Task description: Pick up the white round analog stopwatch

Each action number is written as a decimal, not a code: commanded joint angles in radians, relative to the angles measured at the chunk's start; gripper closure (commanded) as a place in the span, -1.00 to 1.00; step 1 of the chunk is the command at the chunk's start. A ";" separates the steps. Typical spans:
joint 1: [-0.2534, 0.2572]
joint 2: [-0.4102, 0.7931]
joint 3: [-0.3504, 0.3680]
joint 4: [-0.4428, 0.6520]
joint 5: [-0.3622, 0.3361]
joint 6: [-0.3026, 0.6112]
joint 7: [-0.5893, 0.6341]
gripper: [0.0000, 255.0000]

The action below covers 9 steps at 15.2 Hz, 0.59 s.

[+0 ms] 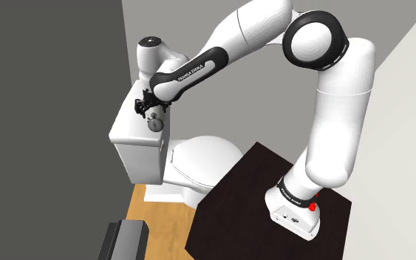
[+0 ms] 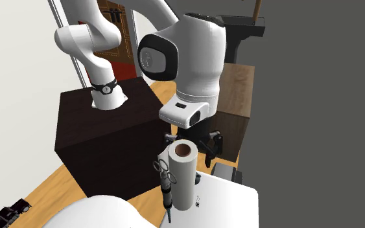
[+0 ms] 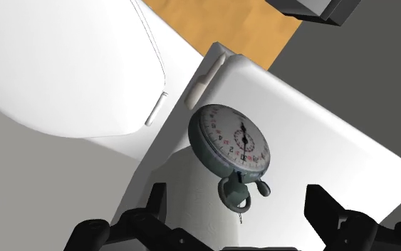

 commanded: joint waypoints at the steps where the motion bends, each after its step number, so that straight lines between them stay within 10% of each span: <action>1: 0.002 0.008 -0.002 0.002 -0.004 0.007 0.004 -1.00; 2: 0.002 0.010 -0.002 0.004 -0.004 0.006 0.004 1.00; 9: 0.002 0.010 -0.002 0.004 -0.004 0.006 0.003 1.00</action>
